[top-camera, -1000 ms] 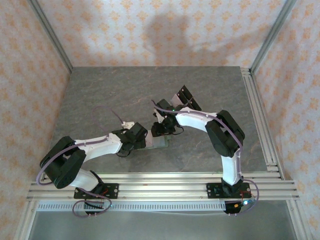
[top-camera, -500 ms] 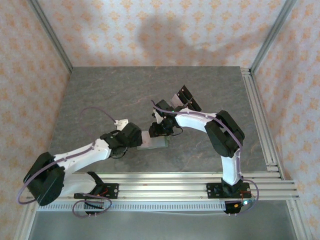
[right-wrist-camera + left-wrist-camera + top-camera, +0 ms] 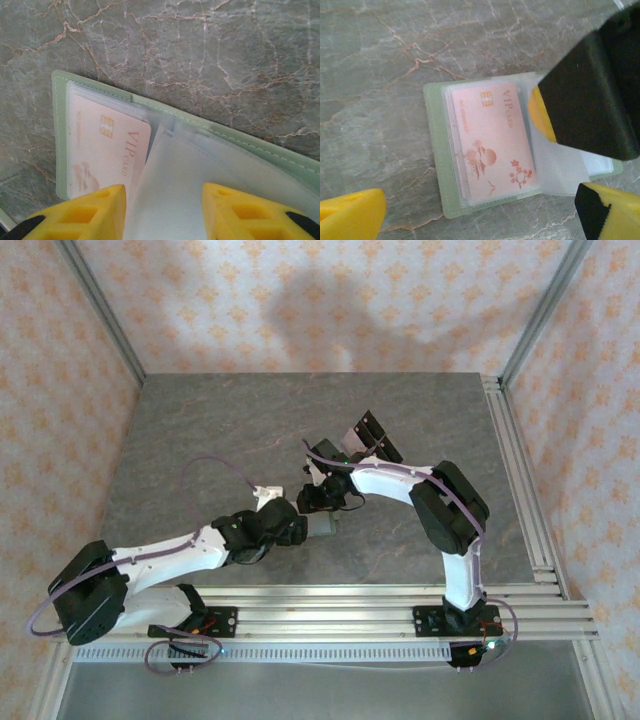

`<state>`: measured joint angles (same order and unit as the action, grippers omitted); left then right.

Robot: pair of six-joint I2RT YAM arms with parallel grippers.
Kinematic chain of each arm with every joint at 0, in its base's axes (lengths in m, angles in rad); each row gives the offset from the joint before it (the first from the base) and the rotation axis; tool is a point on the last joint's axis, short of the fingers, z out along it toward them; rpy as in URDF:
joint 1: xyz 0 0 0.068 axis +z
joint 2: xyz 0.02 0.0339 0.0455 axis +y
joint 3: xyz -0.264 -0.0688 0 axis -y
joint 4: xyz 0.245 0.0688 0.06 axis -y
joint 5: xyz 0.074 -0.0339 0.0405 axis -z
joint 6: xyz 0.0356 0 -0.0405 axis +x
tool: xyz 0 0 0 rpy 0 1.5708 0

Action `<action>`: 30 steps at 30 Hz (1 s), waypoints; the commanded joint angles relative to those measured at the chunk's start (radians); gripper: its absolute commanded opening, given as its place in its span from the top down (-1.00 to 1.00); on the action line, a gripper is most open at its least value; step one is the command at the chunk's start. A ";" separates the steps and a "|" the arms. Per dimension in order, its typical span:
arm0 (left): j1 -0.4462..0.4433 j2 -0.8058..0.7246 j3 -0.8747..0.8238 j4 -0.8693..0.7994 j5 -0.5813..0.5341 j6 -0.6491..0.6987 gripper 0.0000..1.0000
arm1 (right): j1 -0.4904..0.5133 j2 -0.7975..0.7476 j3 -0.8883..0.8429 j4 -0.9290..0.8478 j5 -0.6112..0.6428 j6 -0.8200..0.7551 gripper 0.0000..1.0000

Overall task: Put the credit cards into the card holder
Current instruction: Flip over the card slot on the card holder.

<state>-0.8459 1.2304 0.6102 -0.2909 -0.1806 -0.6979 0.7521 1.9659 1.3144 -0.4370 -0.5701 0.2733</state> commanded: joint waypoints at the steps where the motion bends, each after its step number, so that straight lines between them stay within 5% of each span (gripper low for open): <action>1: -0.012 0.017 0.006 0.043 -0.014 0.008 -0.97 | 0.008 -0.010 -0.011 0.010 -0.009 0.008 0.13; 30: -0.059 0.201 0.039 -0.002 -0.134 -0.043 -0.95 | 0.012 -0.044 -0.004 0.001 0.003 0.008 0.14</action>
<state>-0.8970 1.4105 0.6273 -0.2501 -0.2527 -0.7166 0.7567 1.9659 1.2984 -0.4217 -0.5766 0.2737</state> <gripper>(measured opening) 0.980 0.433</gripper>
